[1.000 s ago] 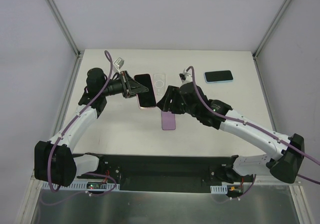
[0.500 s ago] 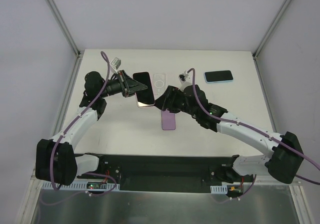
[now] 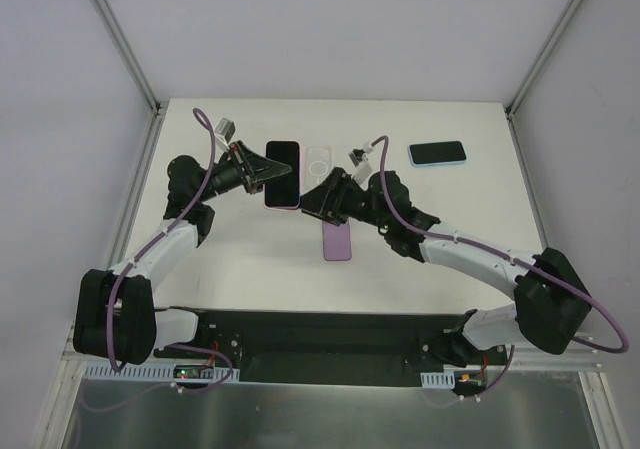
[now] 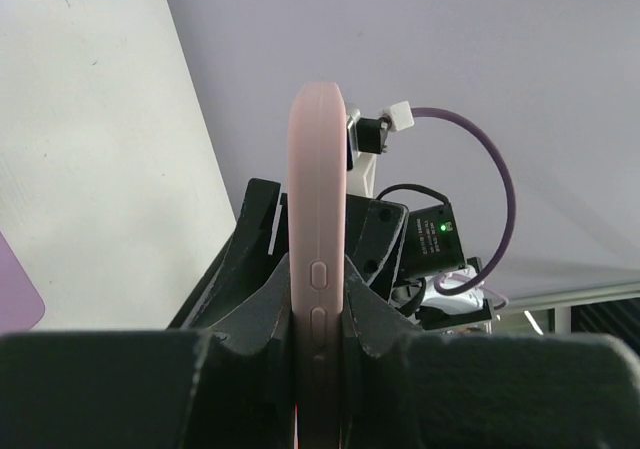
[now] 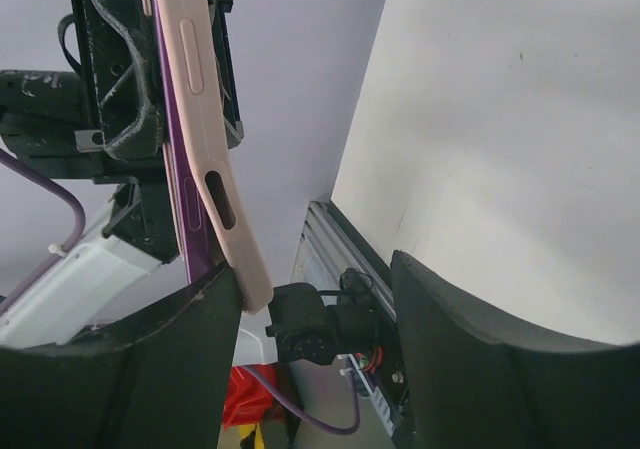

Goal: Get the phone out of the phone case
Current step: Remove the phone case from the phone.

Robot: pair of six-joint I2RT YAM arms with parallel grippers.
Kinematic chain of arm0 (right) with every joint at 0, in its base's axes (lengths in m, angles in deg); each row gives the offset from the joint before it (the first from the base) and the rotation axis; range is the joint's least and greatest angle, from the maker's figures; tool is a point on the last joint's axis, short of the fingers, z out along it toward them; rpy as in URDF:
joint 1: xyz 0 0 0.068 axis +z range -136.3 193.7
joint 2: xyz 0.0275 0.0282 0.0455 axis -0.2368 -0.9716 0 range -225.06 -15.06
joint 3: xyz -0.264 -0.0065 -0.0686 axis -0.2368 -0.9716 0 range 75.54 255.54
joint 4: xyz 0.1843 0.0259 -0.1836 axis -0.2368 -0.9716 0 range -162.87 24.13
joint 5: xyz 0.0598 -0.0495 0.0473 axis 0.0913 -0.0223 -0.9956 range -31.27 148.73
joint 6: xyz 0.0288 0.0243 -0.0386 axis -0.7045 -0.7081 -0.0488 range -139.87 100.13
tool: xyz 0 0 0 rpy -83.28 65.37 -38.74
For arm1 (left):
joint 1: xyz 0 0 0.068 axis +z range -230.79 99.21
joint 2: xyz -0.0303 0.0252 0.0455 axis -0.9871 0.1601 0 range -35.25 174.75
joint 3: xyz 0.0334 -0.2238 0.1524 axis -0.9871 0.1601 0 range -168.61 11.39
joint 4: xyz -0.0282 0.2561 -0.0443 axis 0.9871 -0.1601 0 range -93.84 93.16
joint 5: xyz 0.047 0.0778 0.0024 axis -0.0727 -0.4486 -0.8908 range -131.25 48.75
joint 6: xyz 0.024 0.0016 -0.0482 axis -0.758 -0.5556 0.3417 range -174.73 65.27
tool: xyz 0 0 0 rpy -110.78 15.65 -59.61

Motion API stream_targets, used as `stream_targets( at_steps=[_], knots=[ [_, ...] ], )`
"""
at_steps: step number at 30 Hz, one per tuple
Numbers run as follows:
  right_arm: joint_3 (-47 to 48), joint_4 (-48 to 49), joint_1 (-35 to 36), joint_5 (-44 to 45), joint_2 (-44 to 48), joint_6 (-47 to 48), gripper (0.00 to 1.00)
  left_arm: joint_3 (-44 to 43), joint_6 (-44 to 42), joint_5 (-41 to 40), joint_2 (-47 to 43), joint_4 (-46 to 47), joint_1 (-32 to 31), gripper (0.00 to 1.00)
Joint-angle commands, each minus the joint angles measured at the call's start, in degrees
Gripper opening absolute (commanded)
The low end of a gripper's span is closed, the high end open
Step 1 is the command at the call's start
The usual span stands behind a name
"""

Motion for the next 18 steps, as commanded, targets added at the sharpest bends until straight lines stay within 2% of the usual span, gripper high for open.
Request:
stream_targets(
  at_steps=[1,9,13,18],
  knots=[
    [1.88,17.87,0.79,3.02,-1.77,-7.44,0.63,1.72,3.20,4.13,-1.30,6.08,-3.34,0.00],
    [5.65,25.69,0.09,1.62,-5.28,-12.72,0.62,5.32,2.15,3.25,-1.66,6.16,-3.42,0.00],
    [7.15,34.72,0.00,0.31,-9.84,-17.81,0.61,6.64,0.92,2.98,-1.74,6.16,-3.43,0.00],
    [8.99,37.39,0.00,0.13,-11.96,-20.28,0.58,8.75,-0.40,2.45,-2.45,6.08,-3.95,0.00]
  ],
)
